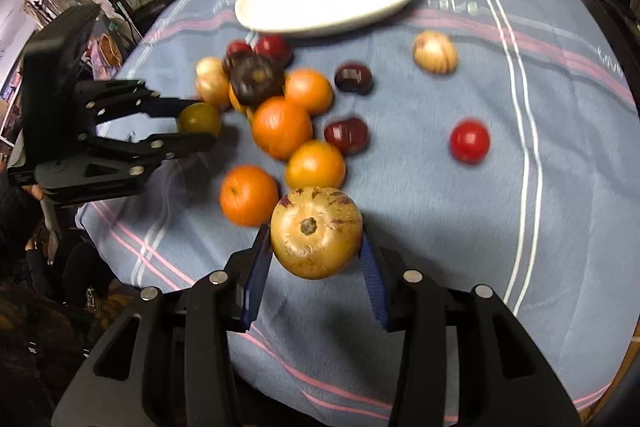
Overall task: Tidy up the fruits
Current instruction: 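Grasp the olive-yellow round fruit with the left gripper while the right gripper lifts the pepino, then lower both held fruits onto the white plate and open both grippers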
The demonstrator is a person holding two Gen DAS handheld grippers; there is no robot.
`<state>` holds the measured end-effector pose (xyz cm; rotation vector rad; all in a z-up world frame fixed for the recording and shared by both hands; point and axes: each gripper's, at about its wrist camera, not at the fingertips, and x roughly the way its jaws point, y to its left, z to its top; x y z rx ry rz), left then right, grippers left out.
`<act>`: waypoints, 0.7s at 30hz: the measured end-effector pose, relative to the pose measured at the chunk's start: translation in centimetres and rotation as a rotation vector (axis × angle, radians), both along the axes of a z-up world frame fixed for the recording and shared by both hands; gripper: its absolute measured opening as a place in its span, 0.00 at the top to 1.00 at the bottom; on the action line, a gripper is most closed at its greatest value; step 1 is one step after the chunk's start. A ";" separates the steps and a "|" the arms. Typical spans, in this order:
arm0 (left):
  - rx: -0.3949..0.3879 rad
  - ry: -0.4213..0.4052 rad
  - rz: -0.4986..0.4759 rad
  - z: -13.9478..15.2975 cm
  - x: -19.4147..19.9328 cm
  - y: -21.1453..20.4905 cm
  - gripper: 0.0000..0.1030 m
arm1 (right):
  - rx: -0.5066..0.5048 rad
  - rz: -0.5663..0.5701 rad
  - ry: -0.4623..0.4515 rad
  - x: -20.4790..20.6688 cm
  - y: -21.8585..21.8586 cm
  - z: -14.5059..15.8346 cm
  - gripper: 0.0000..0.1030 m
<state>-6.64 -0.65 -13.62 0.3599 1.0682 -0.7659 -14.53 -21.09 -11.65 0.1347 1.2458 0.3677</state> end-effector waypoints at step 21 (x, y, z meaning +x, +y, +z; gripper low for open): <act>0.065 -0.027 0.618 3.2 19.1 -1.2 0.62 | 0.035 0.014 -0.222 23.1 1.5 4.8 0.57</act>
